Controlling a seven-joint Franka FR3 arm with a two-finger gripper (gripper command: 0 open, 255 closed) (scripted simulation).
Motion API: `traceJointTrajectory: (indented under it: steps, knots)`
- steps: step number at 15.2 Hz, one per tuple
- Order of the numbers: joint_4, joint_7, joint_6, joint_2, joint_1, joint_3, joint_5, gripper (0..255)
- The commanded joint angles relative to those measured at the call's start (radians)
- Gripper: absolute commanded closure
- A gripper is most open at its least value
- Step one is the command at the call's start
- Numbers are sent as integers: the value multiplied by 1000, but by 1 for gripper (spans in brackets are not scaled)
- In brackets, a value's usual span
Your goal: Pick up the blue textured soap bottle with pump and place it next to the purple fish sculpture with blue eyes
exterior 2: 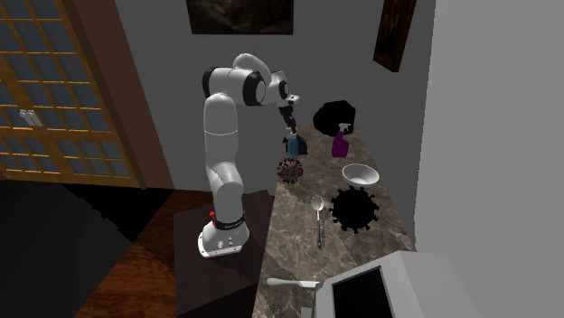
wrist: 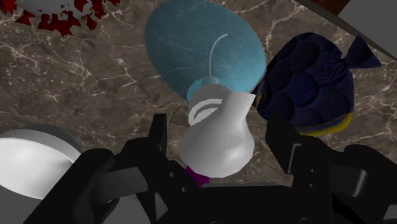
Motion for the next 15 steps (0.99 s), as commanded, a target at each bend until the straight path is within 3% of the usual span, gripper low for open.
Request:
traceJointTrajectory:
  steps: [1,5,9,15]
  knots:
    - [0,0,0,0,0,0,0,0]
    - [0,0,0,0,0,0,0,0]
    - [54,-52,-98,-75,-1,14,81,0]
    - [54,-52,-98,-75,-1,14,81,0]
